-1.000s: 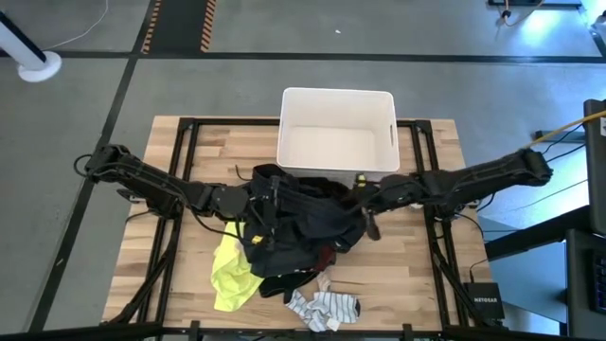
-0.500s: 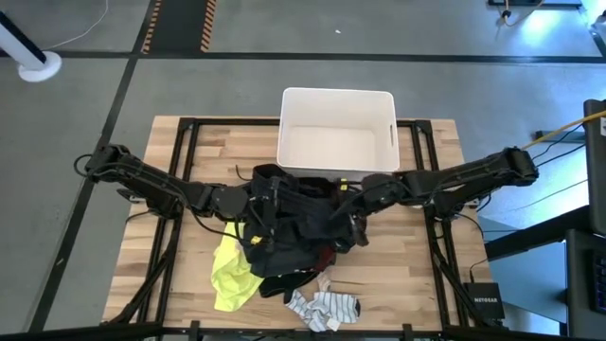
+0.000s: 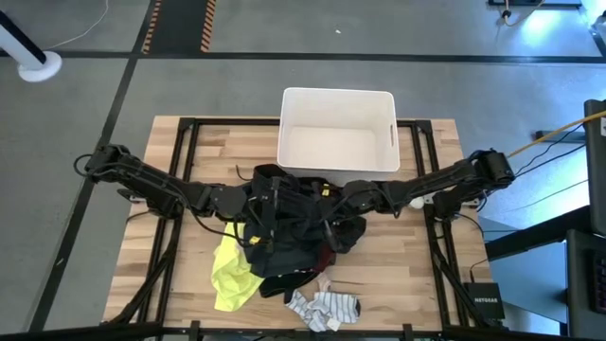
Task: Sort clothes
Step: Put the black shorts into the white laundry organizer
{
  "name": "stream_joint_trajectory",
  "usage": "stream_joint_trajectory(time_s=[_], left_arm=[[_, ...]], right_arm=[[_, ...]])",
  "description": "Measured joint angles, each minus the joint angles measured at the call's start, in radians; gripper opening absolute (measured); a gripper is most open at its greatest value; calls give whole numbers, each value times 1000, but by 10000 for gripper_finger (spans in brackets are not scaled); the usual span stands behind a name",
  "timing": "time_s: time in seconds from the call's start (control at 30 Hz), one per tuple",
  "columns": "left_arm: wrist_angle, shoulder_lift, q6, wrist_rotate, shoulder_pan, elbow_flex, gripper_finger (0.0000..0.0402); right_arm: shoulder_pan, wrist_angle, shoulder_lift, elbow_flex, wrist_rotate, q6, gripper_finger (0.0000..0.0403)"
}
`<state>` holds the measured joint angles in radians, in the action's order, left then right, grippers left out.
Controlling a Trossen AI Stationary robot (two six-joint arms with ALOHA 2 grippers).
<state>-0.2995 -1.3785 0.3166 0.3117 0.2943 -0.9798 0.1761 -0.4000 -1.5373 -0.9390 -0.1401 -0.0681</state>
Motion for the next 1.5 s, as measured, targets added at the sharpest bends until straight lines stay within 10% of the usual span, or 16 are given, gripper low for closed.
stream_joint_trajectory(time_s=[0.37, 1.03, 1.5], left_arm=[[4, 0, -12, 39, -1, 0, 124], [851, 1, -336, 76, 30, -246, 262], [504, -7, -291, 45, 31, -9, 263]], right_arm=[[0, 26, -1, 0, -1, 33, 138], [0, 45, 3, -1, 16, 37, 316], [0, 57, 4, -1, 17, 40, 317]])
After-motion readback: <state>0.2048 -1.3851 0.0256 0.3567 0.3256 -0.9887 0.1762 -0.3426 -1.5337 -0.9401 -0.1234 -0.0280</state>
